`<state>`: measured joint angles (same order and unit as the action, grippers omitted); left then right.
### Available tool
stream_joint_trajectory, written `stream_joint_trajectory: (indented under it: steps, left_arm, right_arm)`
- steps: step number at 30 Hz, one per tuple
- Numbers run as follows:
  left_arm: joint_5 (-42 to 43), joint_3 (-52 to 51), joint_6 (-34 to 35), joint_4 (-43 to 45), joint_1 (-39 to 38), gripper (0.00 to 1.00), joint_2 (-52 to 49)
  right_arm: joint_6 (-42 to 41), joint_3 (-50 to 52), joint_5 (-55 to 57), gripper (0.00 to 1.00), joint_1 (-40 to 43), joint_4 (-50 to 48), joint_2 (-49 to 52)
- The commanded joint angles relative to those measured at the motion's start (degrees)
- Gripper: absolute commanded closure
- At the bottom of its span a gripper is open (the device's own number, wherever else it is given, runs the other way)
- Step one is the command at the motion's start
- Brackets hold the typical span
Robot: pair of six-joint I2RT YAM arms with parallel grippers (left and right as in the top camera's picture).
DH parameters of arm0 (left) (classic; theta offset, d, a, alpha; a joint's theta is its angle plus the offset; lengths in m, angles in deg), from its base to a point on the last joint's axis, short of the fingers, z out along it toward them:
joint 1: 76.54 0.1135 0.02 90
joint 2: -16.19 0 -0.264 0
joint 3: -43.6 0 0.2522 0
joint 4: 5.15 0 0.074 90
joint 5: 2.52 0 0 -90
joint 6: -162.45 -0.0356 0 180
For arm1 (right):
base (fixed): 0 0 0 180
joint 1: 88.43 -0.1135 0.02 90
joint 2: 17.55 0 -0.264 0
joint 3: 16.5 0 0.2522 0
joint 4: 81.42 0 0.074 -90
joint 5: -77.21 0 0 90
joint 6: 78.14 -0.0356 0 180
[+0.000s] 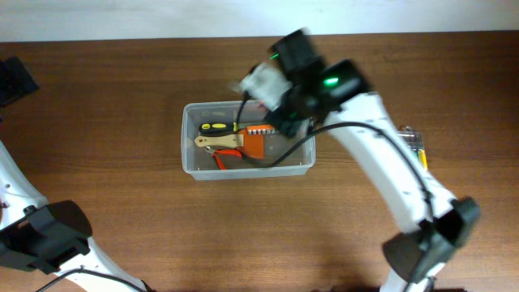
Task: Pack container
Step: 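Lower the pliers into the box and release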
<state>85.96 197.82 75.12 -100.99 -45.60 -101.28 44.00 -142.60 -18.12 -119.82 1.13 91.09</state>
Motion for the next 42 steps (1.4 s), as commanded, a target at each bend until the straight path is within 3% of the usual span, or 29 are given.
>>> stream_joint_trajectory:
  steps: [1,4,14,18,23,27,32,37,42]
  left_arm:
    - [0.2,-0.2,0.6,0.0,0.2,0.01,0.1]
    - [0.2,-0.2,0.5,0.0,0.2,0.01,0.1]
    - [0.2,-0.2,0.6,0.0,0.2,0.01,0.1]
    - [0.2,-0.2,0.5,0.0,0.2,0.01,0.1]
    - [0.2,-0.2,0.5,0.0,0.2,0.01,0.1]
    - [0.2,-0.2,0.5,0.0,0.2,0.01,0.1]
    - [0.2,-0.2,0.5,0.0,0.2,0.01,0.1]
    - [0.2,-0.2,0.5,0.0,0.2,0.01,0.1]
    - [0.2,-0.2,0.5,0.0,0.2,0.01,0.1]
  right_arm:
    - [17.2,0.7,-0.3,0.96,-3.1,0.0,4.6]
    - [21.4,0.9,-0.3,0.96,-4.8,0.0,9.0]
    - [21.6,0.9,0.9,0.94,-5.4,6.2,21.1]
    - [19.4,0.4,5.8,0.38,-5.3,6.9,20.1]
    - [9.4,-4.1,12.4,0.20,-5.2,7.0,15.3]
    - [0.4,-10.4,18.5,0.21,-3.0,7.7,10.4]
    - [-13.0,-15.5,20.8,0.20,6.6,8.8,4.0]
    - [-23.9,-15.4,18.7,0.08,24.0,13.1,1.6]
    - [-24.7,-10.3,0.5,0.08,41.7,13.4,4.4]
